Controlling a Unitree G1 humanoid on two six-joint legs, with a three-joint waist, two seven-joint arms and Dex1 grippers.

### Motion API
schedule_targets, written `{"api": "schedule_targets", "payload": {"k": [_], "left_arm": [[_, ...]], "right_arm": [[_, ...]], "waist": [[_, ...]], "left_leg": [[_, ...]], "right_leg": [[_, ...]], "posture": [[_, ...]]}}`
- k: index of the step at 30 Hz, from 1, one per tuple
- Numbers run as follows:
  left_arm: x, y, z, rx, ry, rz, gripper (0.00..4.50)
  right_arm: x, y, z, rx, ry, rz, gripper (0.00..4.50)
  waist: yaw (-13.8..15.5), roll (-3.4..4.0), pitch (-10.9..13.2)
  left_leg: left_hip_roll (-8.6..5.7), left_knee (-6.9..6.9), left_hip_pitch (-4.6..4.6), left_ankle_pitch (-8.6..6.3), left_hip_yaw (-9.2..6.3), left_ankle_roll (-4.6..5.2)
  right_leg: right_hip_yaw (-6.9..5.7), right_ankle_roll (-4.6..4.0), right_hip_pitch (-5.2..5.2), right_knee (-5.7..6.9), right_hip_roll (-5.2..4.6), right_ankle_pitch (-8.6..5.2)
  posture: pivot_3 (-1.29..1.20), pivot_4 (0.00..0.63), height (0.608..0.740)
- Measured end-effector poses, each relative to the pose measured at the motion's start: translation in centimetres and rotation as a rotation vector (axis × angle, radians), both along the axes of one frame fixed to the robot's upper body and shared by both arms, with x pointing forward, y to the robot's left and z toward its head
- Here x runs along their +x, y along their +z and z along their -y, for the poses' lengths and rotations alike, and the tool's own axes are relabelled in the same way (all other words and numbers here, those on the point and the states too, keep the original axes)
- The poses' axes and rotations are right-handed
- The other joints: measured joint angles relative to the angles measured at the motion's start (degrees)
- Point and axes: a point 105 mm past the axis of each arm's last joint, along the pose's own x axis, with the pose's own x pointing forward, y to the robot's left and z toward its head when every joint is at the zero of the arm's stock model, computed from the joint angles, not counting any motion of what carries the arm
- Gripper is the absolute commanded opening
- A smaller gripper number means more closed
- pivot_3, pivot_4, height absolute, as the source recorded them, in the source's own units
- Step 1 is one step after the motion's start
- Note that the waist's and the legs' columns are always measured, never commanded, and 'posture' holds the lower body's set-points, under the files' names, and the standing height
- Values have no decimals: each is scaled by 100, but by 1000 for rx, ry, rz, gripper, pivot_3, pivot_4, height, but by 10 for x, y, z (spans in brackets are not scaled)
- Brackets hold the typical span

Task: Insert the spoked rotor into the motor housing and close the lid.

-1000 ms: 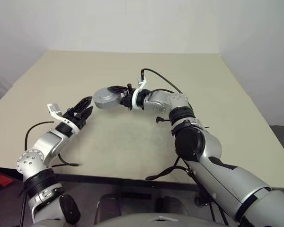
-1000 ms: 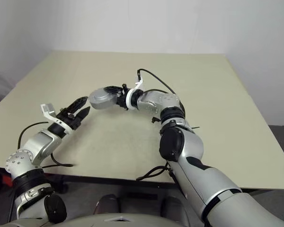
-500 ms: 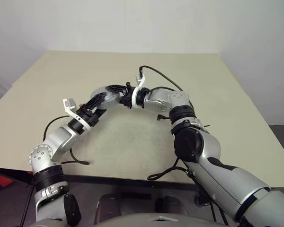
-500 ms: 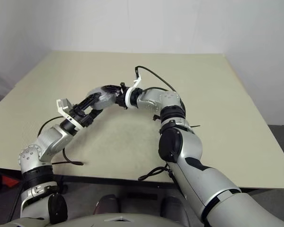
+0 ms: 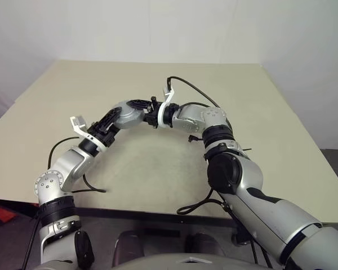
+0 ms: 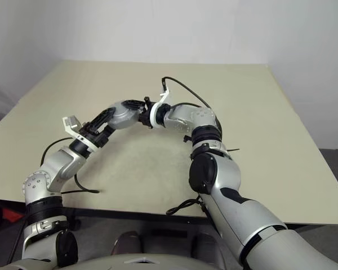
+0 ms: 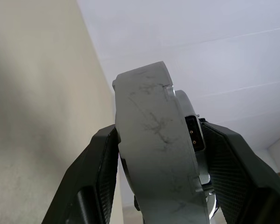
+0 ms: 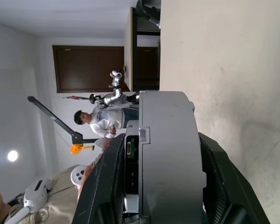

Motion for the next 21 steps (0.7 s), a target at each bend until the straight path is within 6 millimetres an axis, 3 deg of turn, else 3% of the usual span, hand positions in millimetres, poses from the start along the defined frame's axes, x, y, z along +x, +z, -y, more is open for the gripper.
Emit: {"api": "schedule_targets", "payload": {"k": [5, 6, 12, 21], "left_arm": [[0, -1, 1, -4, -7, -3, 2411], [0, -1, 2, -4, -8, -5, 2411], [1, -7, 2, 13, 1, -33, 2411], [2, -15, -10, 42, 69, -63, 2411]], "right_arm": [[0, 1, 0, -20, 1, 45, 2087], [0, 1, 0, -26, 2, 58, 2778], [1, 0, 1, -64, -1, 116, 4452], [13, -3, 7, -121, -91, 158, 4452]], "waist": [[1, -1, 0], [1, -1, -1], [0, -2, -1], [-2, -4, -2]], "left_leg": [[0, 1, -1, 0, 0, 0], [0, 1, -1, 0, 0, 0], [0, 2, 0, 0, 0, 0], [0, 3, 0, 1, 0, -2]], "right_leg": [[0, 0, 0, 0, 0, 0], [0, 0, 0, 0, 0, 0], [1, 1, 1, 2, 0, 1], [1, 2, 1, 2, 0, 1]], "posture": [[0, 0, 740], [0, 0, 740], [0, 0, 740], [0, 0, 740]]}}
